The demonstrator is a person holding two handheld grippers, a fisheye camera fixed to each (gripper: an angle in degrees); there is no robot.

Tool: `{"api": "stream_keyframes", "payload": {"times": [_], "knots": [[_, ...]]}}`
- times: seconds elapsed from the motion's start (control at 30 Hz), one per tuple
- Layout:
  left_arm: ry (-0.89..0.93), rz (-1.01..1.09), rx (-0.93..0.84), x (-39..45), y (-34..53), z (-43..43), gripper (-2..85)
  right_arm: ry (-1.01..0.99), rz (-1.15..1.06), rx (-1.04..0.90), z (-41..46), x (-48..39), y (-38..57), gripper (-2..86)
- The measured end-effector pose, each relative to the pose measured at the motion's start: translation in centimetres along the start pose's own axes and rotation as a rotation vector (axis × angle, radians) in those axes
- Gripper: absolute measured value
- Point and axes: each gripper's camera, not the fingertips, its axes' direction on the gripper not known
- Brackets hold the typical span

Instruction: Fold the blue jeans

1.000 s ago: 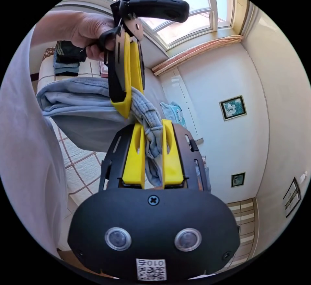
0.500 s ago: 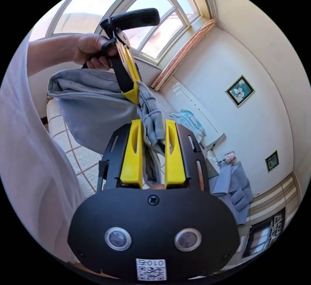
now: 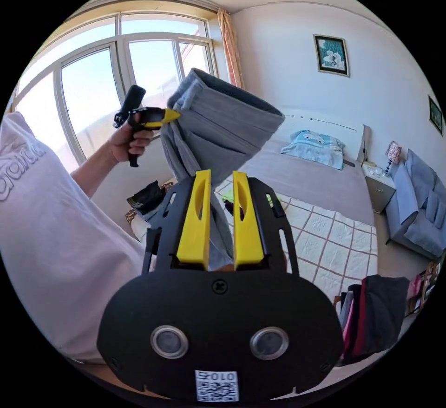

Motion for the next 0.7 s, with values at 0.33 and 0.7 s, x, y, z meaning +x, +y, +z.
{"api": "stream_keyframes", "payload": {"times": [0.33,0.7], "knots": [[-0.073,0.152,-0.119,3.9,1.8,7.6,7.1,-0.503,0.436,0.073,-2.7,7.2,-0.8,14.1],[-0.418,0.590,-0.262,12.0,2.8,12.9,9.1,-0.444,0.372,-0.005,-6.1,4.7,-1.8,8.6]]}}
